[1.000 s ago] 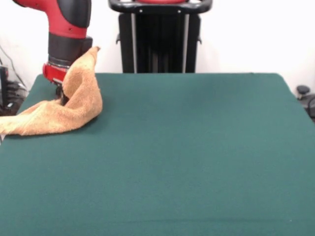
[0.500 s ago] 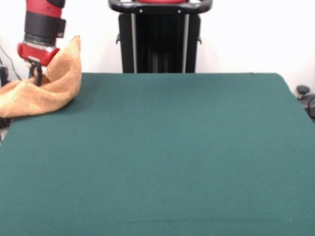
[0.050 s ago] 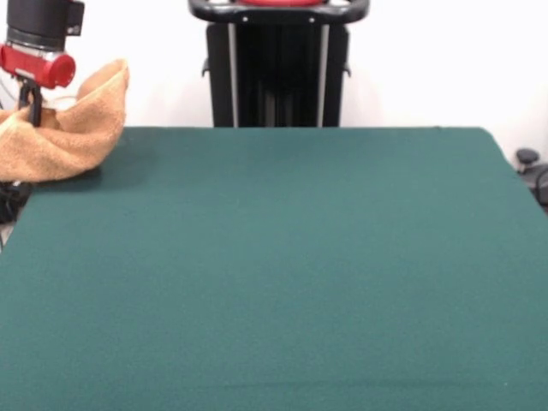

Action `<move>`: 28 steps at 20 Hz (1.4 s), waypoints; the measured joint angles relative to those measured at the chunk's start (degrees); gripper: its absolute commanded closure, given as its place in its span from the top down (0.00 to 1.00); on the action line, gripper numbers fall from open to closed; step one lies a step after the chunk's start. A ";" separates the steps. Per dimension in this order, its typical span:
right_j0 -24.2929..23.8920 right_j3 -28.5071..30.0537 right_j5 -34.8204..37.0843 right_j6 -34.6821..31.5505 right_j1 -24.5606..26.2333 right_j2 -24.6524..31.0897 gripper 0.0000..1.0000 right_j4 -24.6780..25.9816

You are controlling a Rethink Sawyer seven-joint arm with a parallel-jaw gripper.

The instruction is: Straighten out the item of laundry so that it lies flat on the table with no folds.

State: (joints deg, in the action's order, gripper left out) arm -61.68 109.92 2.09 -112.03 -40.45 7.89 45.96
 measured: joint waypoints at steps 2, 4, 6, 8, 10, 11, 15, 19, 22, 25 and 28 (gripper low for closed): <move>-0.39 0.01 1.14 0.00 -0.10 1.03 0.00 -0.21; -0.92 0.07 1.70 0.00 -0.07 2.15 0.00 -0.27; -2.08 0.25 1.73 0.00 -0.06 4.12 0.00 -0.27; -2.81 0.40 1.73 0.00 -0.14 5.46 0.00 -0.25; -3.15 0.62 1.73 0.00 -0.31 6.39 0.00 -0.25; -3.12 0.73 1.74 0.00 -0.41 6.59 0.00 -0.25; -2.18 1.13 1.74 0.00 -0.52 6.70 0.00 -0.27; -0.53 1.26 1.74 0.00 -0.05 6.39 0.00 -1.85; 0.23 1.67 1.73 0.00 0.61 6.04 0.00 -5.75; -0.26 3.13 1.73 -0.04 2.65 6.01 0.00 -13.70; -0.12 3.71 1.50 -0.04 4.13 5.57 0.00 -15.51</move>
State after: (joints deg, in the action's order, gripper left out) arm -61.80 113.63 3.59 -112.07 -36.32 13.46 30.45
